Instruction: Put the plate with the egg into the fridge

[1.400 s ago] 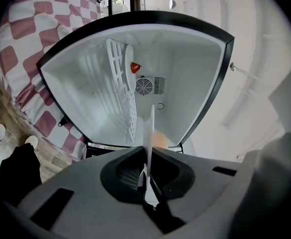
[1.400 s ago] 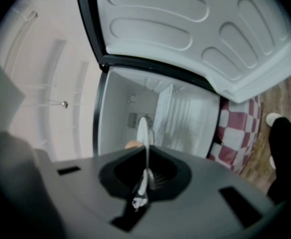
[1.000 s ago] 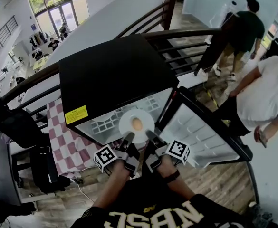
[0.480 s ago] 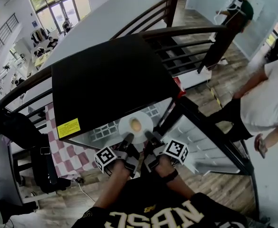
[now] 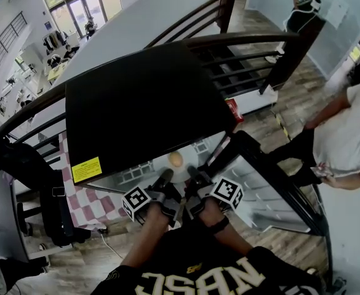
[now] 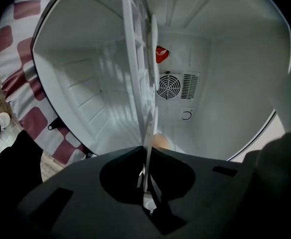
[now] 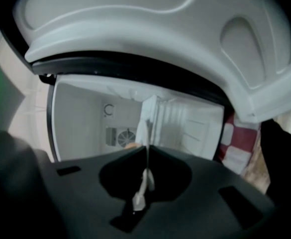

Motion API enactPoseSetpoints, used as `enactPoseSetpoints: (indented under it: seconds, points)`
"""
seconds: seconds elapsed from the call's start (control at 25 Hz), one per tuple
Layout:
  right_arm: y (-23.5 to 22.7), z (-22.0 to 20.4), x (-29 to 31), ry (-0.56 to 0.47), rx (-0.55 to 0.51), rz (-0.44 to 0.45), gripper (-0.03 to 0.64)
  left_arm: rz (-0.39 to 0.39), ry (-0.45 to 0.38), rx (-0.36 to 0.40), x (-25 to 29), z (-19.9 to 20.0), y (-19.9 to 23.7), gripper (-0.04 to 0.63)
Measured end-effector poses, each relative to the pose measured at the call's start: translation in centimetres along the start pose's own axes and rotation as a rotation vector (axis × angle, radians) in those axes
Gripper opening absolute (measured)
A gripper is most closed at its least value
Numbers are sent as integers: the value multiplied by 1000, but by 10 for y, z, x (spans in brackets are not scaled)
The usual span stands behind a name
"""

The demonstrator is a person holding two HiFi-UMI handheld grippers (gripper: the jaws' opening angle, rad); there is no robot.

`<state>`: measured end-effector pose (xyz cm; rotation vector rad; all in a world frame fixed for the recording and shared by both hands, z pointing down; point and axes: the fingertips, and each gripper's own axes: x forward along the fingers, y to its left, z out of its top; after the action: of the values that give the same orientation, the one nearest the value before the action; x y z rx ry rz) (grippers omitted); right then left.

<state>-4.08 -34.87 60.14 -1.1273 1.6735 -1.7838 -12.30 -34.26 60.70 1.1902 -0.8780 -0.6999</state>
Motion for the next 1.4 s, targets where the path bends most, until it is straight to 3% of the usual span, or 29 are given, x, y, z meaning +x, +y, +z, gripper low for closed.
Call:
enactPoseSetpoints:
  seconds: [1.4]
  points:
    - [7,8,32,29,-34,-11,31,-22,-41,-15,7,15,2,40]
